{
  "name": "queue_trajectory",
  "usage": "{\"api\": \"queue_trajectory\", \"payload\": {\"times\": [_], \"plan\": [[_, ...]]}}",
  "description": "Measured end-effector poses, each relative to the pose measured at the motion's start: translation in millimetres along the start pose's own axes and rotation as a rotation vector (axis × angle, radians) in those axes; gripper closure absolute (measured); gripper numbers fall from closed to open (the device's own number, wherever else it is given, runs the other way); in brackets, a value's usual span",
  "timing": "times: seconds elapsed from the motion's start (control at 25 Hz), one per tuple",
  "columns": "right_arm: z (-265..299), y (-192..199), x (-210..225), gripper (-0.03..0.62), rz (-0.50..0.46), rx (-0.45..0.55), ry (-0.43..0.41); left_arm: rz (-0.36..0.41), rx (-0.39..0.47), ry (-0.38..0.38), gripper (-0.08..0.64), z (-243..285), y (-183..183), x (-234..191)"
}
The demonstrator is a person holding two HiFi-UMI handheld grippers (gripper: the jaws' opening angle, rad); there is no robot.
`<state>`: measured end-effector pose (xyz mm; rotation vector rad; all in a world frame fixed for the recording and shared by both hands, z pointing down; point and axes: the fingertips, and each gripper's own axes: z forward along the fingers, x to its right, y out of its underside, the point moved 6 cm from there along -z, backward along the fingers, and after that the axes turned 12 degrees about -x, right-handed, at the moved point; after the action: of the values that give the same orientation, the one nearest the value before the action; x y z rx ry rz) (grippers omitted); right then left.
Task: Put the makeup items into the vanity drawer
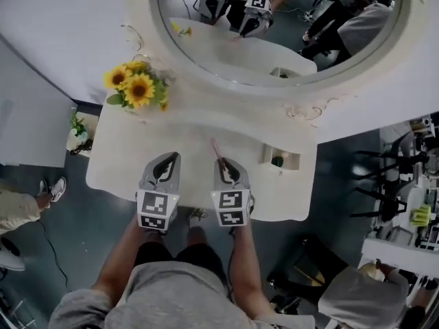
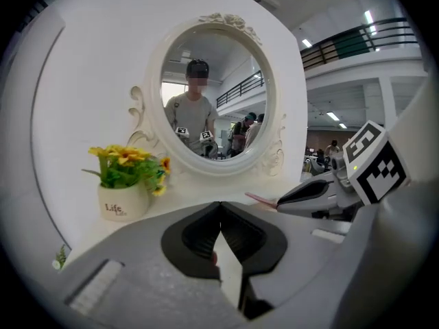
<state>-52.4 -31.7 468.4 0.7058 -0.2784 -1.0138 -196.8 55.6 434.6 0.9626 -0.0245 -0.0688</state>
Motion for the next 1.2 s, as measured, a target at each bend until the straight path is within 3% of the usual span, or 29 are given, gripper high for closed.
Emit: {"api": "queue_trajectory", "payload": {"times": [0.64,0.88,1.2], "plan": [[-80.6,71.1,114.6,0.543,0.283,-0.045,0.293,0.195,0.021,0.297,0.549,57.4,-59.9,114.4],[-80.2,94.7,143.2,0.543,0.321,-0.084,0.321,0.215,0.000,0.338,0.549,81.5,-65.1,141.9],[-55.0,114.5,165.5,0.543,0.327,-0.170,0.290,0.207,-0.057,0.339,0.549,111.6,-58.8,153.1]]}}
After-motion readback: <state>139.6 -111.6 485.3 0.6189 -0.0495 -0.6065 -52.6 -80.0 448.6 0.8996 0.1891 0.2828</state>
